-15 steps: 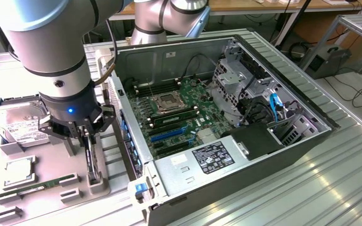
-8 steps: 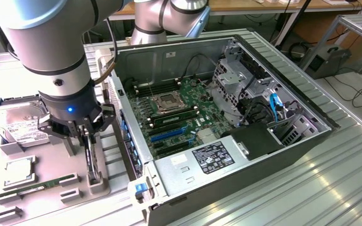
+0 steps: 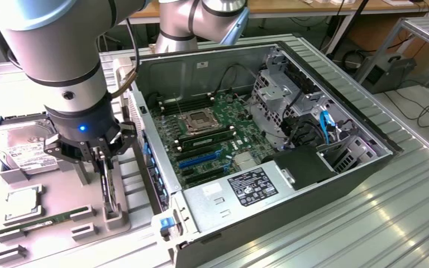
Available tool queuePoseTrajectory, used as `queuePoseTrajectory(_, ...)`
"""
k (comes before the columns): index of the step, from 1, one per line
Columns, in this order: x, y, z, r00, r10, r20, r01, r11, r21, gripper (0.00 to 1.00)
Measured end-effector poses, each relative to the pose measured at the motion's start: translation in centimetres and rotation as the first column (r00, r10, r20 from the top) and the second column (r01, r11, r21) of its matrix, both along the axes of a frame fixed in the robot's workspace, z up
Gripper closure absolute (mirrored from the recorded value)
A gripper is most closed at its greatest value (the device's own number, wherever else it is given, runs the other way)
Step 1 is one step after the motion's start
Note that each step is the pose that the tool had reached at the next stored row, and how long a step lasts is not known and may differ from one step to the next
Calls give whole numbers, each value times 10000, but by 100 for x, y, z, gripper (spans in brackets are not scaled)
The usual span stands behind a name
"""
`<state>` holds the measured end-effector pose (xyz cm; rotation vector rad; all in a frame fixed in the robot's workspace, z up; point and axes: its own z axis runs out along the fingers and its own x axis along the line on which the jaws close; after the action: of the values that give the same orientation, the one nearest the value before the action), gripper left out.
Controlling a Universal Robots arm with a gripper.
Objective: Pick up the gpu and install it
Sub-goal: 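Pick up the gpu and move the gpu toward the slot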
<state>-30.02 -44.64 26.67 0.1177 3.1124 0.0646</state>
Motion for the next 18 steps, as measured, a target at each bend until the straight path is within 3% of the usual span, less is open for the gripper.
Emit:
queuePoseTrajectory(9,0,0,61,10000,0,1,0,10000,1,74)
queuePoseTrajectory(14,0,0,165,10000,0,1,0,10000,0,74)
queuePoseTrajectory(18,0,0,172,10000,0,0,0,10000,0,74)
